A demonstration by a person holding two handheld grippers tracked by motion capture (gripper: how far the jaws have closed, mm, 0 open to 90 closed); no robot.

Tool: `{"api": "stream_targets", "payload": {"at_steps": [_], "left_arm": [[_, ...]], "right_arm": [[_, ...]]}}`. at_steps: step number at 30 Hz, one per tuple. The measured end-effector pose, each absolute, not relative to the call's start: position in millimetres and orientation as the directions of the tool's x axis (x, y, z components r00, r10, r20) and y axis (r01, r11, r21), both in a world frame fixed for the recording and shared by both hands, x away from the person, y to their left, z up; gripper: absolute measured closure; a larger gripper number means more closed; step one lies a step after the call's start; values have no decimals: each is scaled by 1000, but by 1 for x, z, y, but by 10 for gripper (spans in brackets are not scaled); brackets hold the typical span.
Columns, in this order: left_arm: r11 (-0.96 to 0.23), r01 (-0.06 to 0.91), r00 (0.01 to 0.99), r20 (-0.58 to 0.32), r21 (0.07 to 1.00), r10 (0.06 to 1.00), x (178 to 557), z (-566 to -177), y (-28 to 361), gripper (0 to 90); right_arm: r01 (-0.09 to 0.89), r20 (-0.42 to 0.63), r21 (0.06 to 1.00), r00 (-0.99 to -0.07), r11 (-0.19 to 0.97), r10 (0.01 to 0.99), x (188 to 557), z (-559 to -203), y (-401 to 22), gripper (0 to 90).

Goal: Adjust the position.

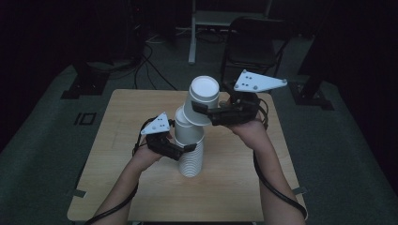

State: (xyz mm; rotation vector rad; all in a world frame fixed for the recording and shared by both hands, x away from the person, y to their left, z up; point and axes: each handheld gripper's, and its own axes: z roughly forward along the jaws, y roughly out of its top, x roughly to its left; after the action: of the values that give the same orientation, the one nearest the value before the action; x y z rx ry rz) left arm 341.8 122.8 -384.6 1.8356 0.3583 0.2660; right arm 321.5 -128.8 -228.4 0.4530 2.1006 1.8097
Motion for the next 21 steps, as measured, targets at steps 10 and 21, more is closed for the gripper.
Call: {"api": "stream_targets", "payload": {"at_steps": [10,21], "left_arm": [[-265,111,926,-2,958,378,341,-384,123,47],[-271,125,922,-11,954,387,341,-384,123,31]], "right_arm": [[31,-47,989,-859,142,510,317,-237,-163,209],[86,-19,984,-824,159,566,314,-272,-194,208]]}}
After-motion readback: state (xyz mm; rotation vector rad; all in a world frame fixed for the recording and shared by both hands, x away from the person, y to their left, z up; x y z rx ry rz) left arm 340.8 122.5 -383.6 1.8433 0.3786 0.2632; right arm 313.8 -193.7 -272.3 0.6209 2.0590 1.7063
